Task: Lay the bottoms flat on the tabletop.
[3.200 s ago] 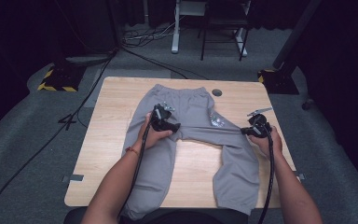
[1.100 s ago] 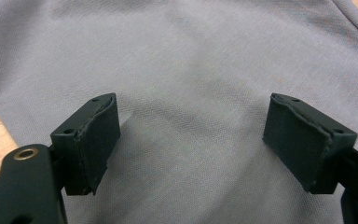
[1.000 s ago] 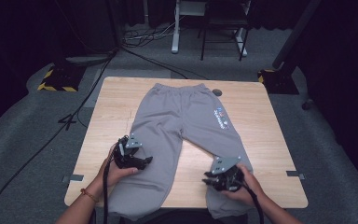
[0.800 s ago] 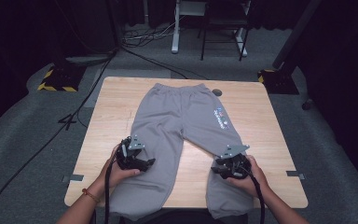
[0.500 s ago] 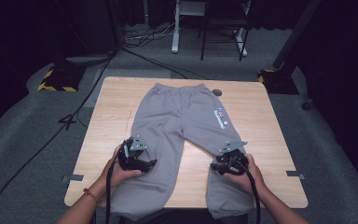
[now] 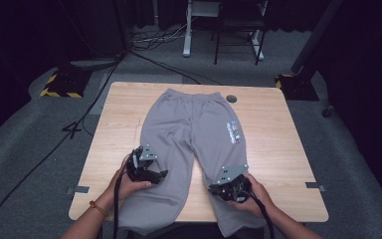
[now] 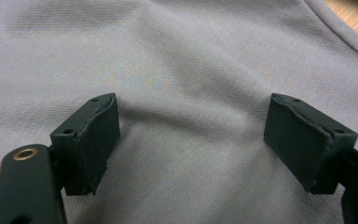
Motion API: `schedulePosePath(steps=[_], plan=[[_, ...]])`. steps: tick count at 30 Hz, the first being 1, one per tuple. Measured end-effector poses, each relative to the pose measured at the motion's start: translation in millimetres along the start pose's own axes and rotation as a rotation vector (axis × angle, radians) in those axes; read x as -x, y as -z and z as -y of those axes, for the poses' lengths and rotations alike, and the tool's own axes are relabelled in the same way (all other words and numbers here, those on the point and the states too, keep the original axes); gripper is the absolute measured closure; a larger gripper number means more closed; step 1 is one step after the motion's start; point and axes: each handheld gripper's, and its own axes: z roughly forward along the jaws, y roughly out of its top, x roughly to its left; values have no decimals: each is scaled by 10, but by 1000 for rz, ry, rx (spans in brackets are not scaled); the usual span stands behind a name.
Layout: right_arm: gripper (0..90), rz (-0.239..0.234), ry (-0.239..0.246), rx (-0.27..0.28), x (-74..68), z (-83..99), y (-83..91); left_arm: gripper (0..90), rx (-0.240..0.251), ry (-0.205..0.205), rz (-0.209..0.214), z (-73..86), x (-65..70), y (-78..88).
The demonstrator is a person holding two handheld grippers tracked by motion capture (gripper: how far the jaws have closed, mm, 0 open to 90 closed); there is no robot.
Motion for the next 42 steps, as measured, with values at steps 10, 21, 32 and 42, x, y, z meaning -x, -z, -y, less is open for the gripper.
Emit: schedulePosePath(steps=[10,21,32,42], plan=[[548,-119,71,36,-251,-130,-122,195,-30,-20,3,-43,112,3],[281,243,-339,134,1361,130,-92,215,18,27,-16,-512,-131,-176],[284,367,-408,86,2010,192,-436,246,-11,93,29,-846,-542,-727],[211,454,-470,38,2369,318,-298,241,12,44,-20,-1193,-572,-1118]])
